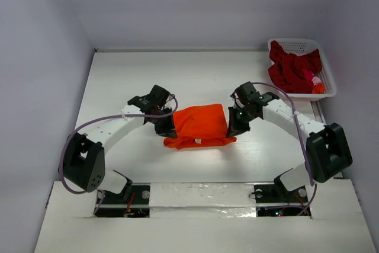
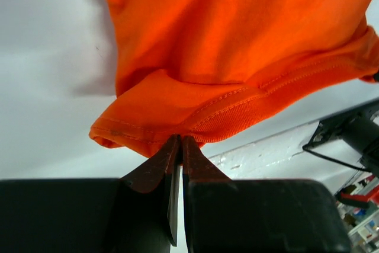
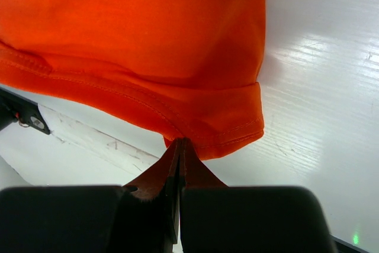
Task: Fold and stack the t-shirts
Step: Fold the long partially folded tshirt into a neat square
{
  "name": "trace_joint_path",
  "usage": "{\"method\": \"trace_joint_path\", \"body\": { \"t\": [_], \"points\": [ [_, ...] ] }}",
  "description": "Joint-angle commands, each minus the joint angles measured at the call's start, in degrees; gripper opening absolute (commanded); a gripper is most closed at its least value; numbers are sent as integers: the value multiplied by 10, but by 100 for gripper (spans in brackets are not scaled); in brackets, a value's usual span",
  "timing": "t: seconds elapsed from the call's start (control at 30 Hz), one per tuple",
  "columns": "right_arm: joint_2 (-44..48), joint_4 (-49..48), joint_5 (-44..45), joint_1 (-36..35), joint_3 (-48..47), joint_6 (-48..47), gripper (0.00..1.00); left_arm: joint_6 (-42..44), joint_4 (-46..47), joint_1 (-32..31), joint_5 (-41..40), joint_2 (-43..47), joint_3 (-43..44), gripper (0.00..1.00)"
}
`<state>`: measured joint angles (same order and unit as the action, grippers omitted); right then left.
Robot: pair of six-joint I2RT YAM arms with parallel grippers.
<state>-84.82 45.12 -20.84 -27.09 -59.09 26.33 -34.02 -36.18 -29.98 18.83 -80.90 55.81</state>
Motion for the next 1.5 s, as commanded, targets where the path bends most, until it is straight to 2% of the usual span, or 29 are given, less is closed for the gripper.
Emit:
{"method": "trace_joint_path", "body": {
  "t": [0.0, 0.3, 0.57, 0.6, 0.7, 0.73, 0.8, 0.83, 0.9, 0.93, 0.97, 1.0, 1.03, 1.1, 1.17, 1.2, 1.23, 1.3, 1.33, 1.47],
  "points": [
    [-3, 9, -8, -4, -6, -15, 0, 13, -25, -18, 18, -6, -7, 0],
    [-11, 14, 8, -4, -6, -15, 0, 21, -62, -29, 2, 5, -31, 0],
    [-30, 5, 9, -4, 8, -14, 0, 9, -36, -34, -7, -5, -62, 0],
    [-30, 4, 7, -4, 9, -14, 0, 5, -34, -39, -9, -6, -61, 2],
    [-31, 2, 6, -4, 11, -14, 0, -3, -25, -39, -11, -6, -52, 16],
    [-32, 2, 5, -4, 12, -14, 0, -5, -24, -39, -12, -3, -46, 25],
    [-31, 3, 4, -4, 13, -15, 0, -9, -26, -39, -19, 1, -38, 35],
    [-31, 4, 4, -4, 13, -15, 6, -10, -31, -39, -22, 7, -29, 47],
    [-26, 9, 8, -4, 11, -14, 25, -10, -42, -39, -34, 12, -17, 57],
    [-23, 13, 11, -4, 9, -13, 40, -9, -49, -39, -40, 18, -11, 62],
    [-13, 17, 14, -4, 7, -13, 46, -5, -69, -39, -47, 22, 6, 63],
    [-7, 28, 24, -4, 3, -12, 53, -4, -79, -39, -64, 26, 15, 62],
    [0, 35, 28, -4, -1, -12, 58, -4, -92, -39, -73, 37, 25, 58],
    [23, 51, 47, -4, -8, -8, 58, -10, -118, -39, -104, 50, 59, 50],
    [38, 54, 54, -4, -19, -4, 50, -15, -125, -39, -120, 61, 82, 38],
    [44, 53, 57, -4, -24, -2, 43, -18, -123, -39, -127, 60, 85, 33],
    [42, 53, 58, -4, -36, -1, 36, -19, -119, -39, -129, 53, 84, 23],
    [29, 51, 62, -9, -50, 0, 15, -24, -96, -39, -126, 41, 79, 11],
    [11, 50, 67, -9, -59, 0, 0, -28, -85, -39, -126, 28, 77, 1],
    [-35, 29, 72, -15, -117, 7, 0, -42, -16, -39, -130, -9, 77, 0]
  ]
}}
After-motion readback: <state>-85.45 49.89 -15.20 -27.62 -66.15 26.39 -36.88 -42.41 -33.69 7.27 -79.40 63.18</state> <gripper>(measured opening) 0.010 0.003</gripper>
